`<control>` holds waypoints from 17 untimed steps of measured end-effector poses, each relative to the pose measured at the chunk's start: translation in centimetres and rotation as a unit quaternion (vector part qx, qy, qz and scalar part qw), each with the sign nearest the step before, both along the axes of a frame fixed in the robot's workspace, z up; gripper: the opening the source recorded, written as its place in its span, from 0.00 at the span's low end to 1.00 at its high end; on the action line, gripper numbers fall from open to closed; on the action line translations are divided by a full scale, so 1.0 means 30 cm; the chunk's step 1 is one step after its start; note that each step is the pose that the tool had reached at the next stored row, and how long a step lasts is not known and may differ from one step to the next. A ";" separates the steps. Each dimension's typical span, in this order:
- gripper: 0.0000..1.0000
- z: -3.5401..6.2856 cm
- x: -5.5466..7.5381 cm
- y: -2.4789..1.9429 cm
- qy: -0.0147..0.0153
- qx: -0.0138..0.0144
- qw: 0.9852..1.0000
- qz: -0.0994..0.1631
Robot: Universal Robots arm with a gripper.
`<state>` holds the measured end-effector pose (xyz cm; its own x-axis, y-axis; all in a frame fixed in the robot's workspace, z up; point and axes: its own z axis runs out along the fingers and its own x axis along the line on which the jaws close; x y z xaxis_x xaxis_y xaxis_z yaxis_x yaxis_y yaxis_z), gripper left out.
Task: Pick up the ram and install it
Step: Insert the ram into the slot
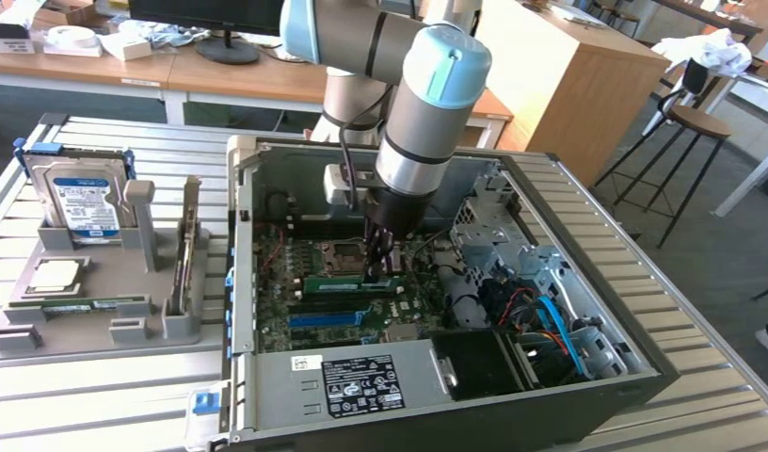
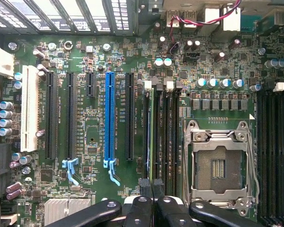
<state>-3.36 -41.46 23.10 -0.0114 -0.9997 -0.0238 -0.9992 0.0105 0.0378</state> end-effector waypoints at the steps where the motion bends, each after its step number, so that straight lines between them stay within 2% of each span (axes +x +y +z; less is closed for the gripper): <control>1: 0.11 0.000 0.000 0.000 0.000 0.000 1.000 0.000; 17: 0.11 0.000 0.003 -0.002 0.000 0.000 1.000 0.007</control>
